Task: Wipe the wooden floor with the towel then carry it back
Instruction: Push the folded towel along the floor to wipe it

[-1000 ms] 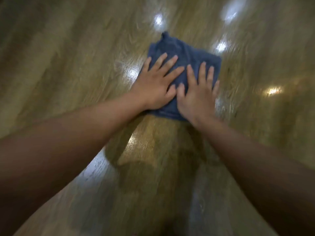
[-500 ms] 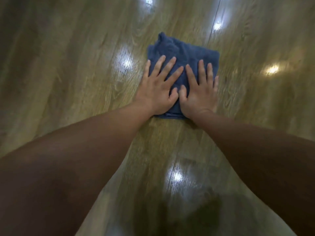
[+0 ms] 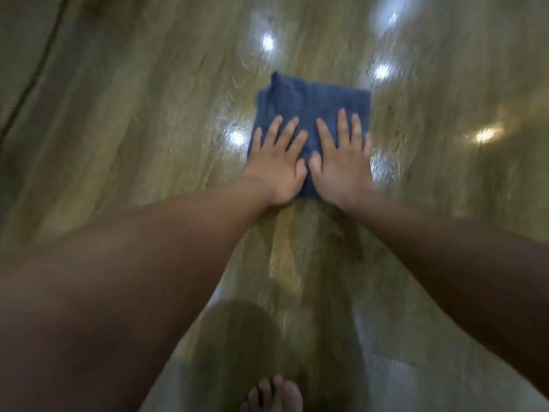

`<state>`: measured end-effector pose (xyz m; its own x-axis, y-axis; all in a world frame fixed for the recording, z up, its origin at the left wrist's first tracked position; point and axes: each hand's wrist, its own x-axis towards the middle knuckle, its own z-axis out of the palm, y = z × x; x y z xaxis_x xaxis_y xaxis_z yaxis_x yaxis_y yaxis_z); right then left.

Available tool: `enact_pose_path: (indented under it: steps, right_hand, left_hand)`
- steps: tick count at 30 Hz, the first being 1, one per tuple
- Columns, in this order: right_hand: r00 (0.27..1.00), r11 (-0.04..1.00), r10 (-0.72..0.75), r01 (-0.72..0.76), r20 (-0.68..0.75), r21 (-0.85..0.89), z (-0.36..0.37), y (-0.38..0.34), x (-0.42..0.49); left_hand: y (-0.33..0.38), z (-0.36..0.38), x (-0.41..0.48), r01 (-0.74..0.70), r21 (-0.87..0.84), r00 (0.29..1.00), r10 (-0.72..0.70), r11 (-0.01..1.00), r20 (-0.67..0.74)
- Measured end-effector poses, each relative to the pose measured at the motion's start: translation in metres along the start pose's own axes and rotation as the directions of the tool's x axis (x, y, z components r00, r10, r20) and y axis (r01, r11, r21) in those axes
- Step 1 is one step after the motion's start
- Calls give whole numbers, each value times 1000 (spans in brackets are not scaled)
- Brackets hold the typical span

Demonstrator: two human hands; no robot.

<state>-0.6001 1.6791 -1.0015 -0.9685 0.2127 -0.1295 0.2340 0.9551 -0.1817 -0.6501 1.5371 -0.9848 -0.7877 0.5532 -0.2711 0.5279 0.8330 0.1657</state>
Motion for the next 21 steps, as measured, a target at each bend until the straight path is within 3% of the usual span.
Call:
enact_pose_path:
  steps: [4, 7, 10, 14, 17, 21]
  right_hand:
    - [999, 999, 31, -31, 22, 23, 21, -32, -156]
    - [998, 999, -35, 34, 46, 20, 32, -36, -196]
    - [996, 997, -78, 78, 52, 8, 28, -27, -169]
    - [983, 983, -181, 180, 38, 35, 17, -15, -109]
    - [993, 993, -116, 115, 3, 8, 2, -5, -8]
    - [1000, 1000, 6, -6, -11, 5, -7, -5, 81]
  left_hand:
    - [30, 33, -150, -4, -35, 992, 9, 999, 128]
    - [27, 52, -198, -6, -37, 987, 12, 999, 162]
    - [19, 51, -177, -72, -15, 974, 74, 997, 214]
    - [12, 42, -131, -5, -62, 993, 12, 998, 122]
    - [-6, 17, -24, 25, -60, 998, -21, 998, 66]
    - [-35, -8, 77, 14, -27, 993, -11, 1000, 116]
